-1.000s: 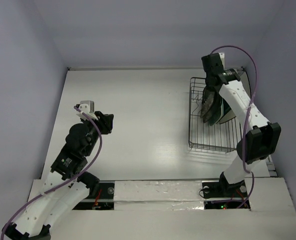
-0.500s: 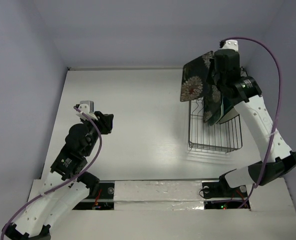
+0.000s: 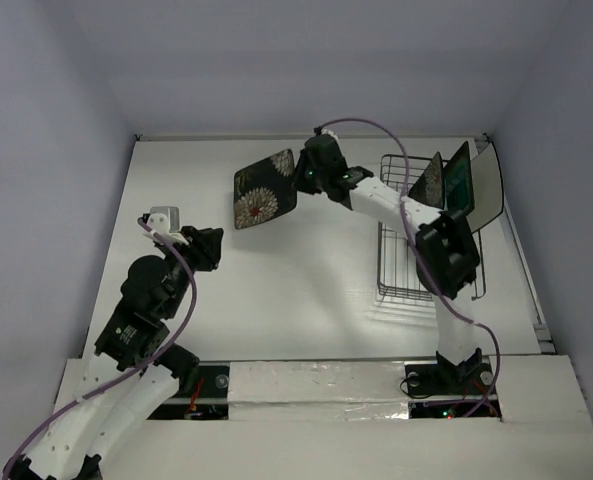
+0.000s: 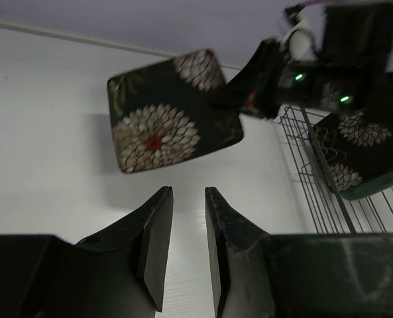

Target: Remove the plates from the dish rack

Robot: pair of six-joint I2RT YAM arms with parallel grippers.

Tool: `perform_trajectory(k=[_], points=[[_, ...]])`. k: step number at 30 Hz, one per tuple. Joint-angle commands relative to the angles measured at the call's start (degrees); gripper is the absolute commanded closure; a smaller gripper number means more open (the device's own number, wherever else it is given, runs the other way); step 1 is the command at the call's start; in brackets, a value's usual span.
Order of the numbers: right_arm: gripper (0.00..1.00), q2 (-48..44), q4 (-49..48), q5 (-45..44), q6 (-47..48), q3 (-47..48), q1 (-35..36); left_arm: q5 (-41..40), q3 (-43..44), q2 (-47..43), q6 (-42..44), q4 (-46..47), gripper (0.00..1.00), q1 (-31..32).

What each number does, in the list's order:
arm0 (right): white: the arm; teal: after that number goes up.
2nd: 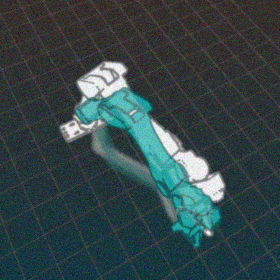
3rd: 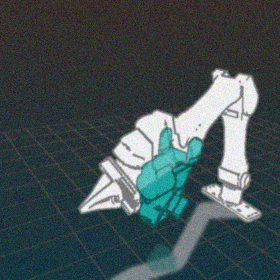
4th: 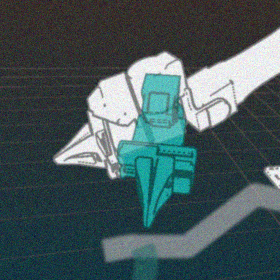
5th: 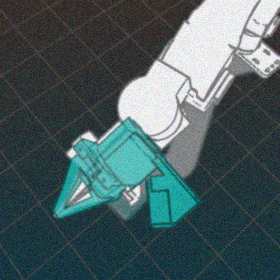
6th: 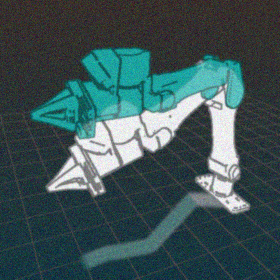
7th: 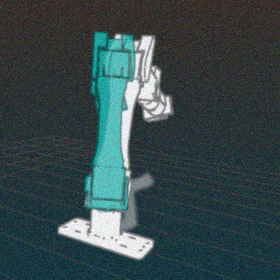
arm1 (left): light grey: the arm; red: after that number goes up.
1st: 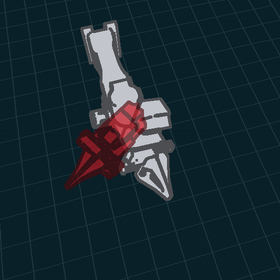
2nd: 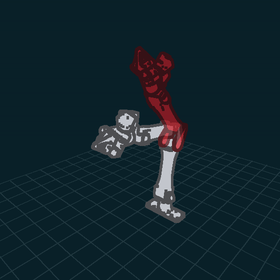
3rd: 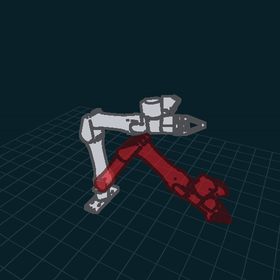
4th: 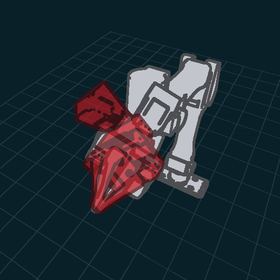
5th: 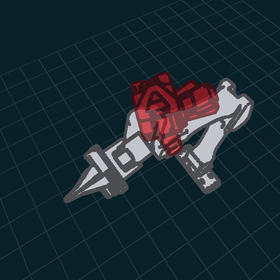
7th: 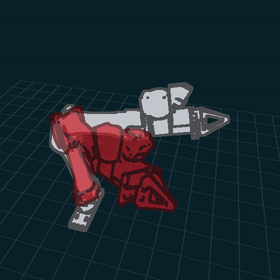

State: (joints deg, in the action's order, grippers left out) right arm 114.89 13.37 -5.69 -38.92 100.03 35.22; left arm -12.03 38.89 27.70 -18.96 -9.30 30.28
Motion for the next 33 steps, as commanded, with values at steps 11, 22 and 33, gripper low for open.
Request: perform_trajectory(k=[11, 22, 33], points=[[1.0, 14.2, -18.3, 12.6, -16.4, 12.2, 3.4, 0.2, -0.2, -0.8, 0.2, 2.4, 0.77, 0.1], [0.59, 21.3, -16.0, 17.2, -18.9, 13.1, 4.5, 0.2, -0.4, -1.5, 0.2, 2.7, 0.77, 0.1], [0.08, 10.5, -4.1, 9.4, -6.8, 8.0, 3.6, 0.2, -0.3, -2.0, 0.2, 2.7, 0.76, 0.1]])
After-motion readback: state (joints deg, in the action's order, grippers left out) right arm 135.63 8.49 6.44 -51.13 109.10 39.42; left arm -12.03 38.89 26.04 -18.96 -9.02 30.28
